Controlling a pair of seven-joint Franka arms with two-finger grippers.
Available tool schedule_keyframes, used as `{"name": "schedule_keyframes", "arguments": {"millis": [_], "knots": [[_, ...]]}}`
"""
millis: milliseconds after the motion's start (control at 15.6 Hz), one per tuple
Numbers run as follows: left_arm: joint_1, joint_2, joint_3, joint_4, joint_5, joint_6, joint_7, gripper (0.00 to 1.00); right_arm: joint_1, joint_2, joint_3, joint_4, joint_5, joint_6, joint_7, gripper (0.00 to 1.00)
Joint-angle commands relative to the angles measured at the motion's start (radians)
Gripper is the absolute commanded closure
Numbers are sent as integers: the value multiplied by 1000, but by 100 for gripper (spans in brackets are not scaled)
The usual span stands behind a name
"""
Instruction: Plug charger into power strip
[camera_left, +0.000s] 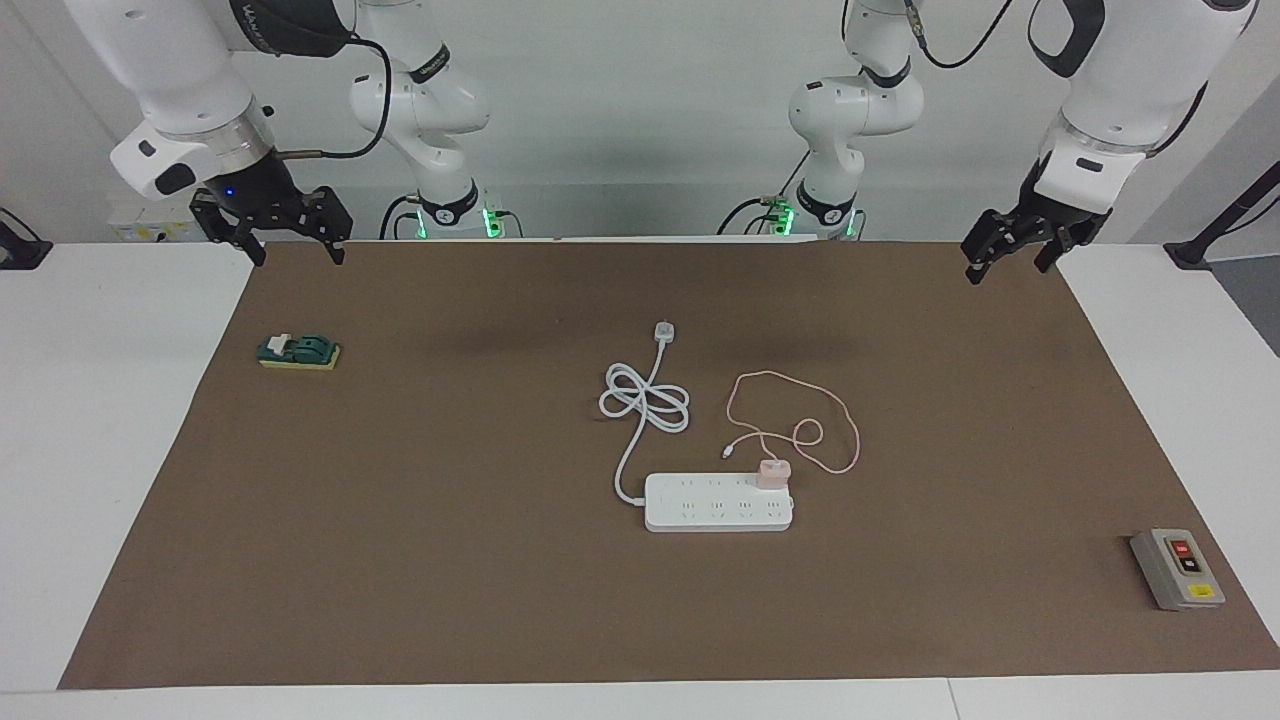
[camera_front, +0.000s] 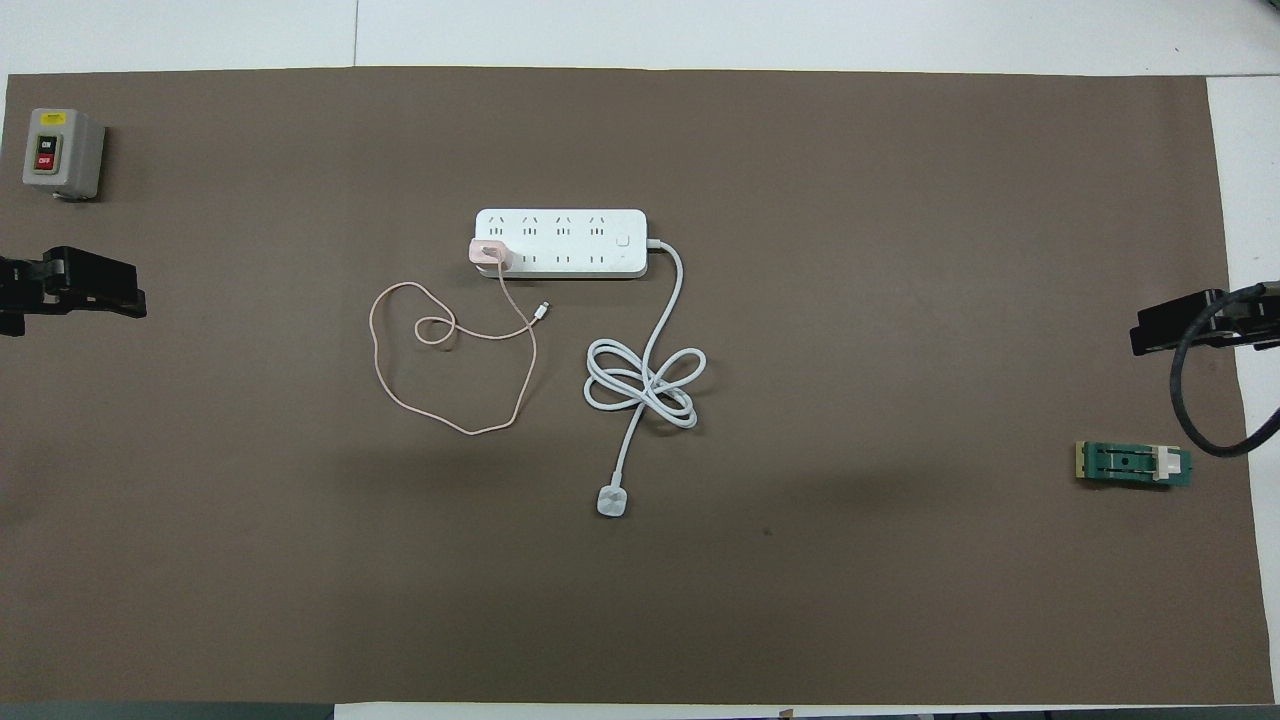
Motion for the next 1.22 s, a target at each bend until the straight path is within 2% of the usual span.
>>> {"name": "schedule_keyframes", "arguments": {"millis": [0, 1157], "knots": [[-5, -21, 4, -15, -24, -4, 77, 0, -15, -22, 10, -24, 4, 15, -18, 0], [-2, -24, 4, -6, -50, -97, 95, 0, -15, -22, 10, -24, 4, 15, -18, 0]]}}
